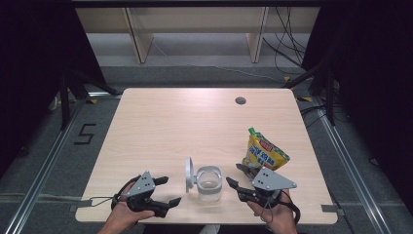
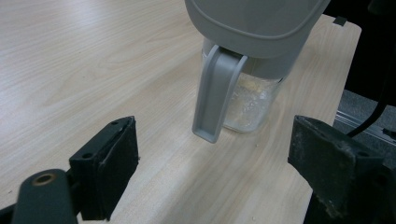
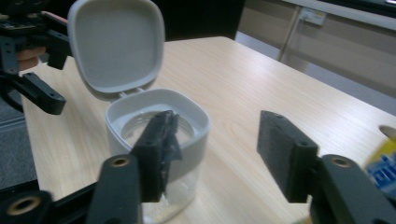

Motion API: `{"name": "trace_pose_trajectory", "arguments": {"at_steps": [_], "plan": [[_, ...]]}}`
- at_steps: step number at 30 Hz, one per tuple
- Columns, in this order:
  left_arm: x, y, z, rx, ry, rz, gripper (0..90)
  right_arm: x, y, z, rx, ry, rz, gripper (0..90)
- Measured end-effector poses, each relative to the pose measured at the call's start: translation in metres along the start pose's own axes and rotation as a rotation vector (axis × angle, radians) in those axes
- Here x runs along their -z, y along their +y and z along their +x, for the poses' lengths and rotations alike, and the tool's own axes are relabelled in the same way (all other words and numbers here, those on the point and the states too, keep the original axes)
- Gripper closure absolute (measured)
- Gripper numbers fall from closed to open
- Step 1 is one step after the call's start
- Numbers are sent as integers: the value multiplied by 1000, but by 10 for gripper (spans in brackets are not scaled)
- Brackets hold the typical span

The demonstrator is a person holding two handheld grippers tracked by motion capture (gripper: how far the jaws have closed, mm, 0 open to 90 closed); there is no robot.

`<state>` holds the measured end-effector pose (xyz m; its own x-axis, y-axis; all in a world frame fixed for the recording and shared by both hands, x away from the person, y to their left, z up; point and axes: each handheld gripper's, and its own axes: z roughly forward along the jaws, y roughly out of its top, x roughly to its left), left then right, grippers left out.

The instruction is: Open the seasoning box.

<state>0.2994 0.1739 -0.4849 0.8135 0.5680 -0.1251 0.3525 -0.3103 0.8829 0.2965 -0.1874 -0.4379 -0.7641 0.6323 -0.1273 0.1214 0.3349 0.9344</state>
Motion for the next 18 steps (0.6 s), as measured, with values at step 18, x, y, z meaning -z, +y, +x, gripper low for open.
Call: {"name": "trace_pose_trajectory", "arguments": {"at_steps": [18], "plan": [[-2,0,-2,-28,-16,26,151,37,-25,-11,-82,-70,46,387]]}}
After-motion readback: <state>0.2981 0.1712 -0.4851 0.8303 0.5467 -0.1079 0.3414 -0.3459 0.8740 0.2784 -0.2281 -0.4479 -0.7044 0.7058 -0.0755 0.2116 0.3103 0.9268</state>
